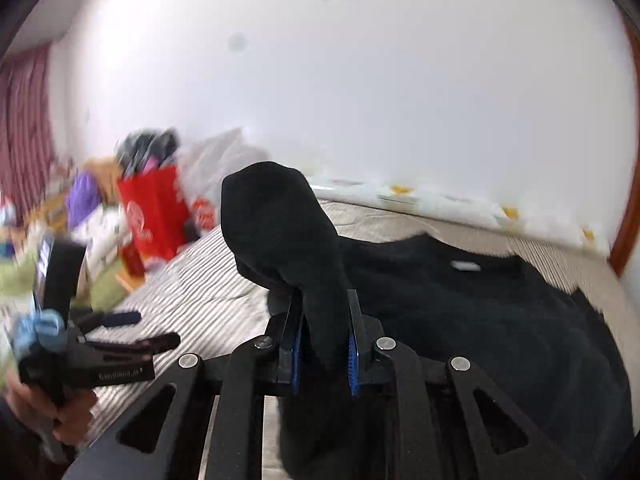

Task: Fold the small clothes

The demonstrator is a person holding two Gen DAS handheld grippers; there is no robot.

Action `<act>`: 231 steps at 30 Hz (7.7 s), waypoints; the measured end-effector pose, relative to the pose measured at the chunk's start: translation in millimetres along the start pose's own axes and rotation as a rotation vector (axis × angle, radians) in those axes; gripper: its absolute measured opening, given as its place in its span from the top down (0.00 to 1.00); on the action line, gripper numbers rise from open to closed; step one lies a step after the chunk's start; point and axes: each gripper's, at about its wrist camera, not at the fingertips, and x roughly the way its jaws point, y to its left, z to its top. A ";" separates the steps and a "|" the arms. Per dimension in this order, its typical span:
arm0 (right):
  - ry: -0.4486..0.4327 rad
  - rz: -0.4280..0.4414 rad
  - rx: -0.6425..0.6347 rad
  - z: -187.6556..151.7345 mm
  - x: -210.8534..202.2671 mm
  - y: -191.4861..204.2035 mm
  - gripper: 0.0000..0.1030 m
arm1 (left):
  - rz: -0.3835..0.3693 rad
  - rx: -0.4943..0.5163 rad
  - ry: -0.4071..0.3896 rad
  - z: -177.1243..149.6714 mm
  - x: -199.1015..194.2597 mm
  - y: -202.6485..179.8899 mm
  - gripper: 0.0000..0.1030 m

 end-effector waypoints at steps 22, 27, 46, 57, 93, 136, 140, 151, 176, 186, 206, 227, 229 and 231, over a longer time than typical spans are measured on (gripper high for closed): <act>0.014 -0.256 0.421 -105.3 -85.1 -238.0 0.53 | -0.371 0.233 -0.028 -13.5 -11.1 -156.1 0.30; 0.016 -0.197 0.491 -92.6 -71.1 -251.6 0.42 | -0.367 0.302 -0.044 -26.6 -17.7 -167.9 0.29; -0.194 -0.325 0.586 -75.8 -108.9 -284.8 0.84 | -0.424 0.455 0.008 -60.2 -10.8 -234.4 0.24; 0.010 -0.417 0.600 -112.0 -113.6 -300.2 0.47 | -0.421 0.428 0.015 -54.7 -0.9 -248.3 0.33; 0.157 -0.073 0.344 -78.5 1.7 -174.3 0.66 | -0.267 0.152 0.014 -15.9 26.5 -76.7 0.76; 0.371 -0.140 0.325 43.1 160.7 -204.2 0.58 | -0.245 0.154 0.025 36.4 39.9 -61.3 0.37; 0.346 -0.037 0.434 42.2 181.0 -220.1 0.92 | -0.255 0.158 0.015 34.4 43.1 -57.9 0.33; 0.301 -0.087 0.390 25.3 105.5 -212.0 0.58 | -0.260 0.134 0.022 28.3 39.6 -59.4 0.34; 0.176 -0.247 0.444 -53.3 -56.7 -147.1 0.52 | -0.127 0.111 -0.056 -17.1 -51.9 -80.5 0.34; 0.168 -0.348 0.332 -52.2 -142.4 -92.6 0.34 | -0.114 0.139 -0.142 -33.7 -125.1 -98.0 0.12; 0.121 -0.482 0.214 -75.3 -222.7 -37.8 0.02 | -0.070 0.130 -0.214 -64.8 -179.0 -111.9 0.08; 0.129 -0.490 0.213 -79.9 -227.6 -33.6 0.02 | -0.074 0.097 -0.201 -71.5 -178.8 -104.4 0.08; 0.132 -0.493 0.215 -80.4 -227.5 -32.9 0.02 | -0.073 0.100 -0.200 -71.9 -178.5 -104.9 0.08; 0.127 -0.495 0.215 -80.6 -228.4 -32.3 0.02 | -0.070 0.100 -0.204 -71.7 -178.7 -104.8 0.08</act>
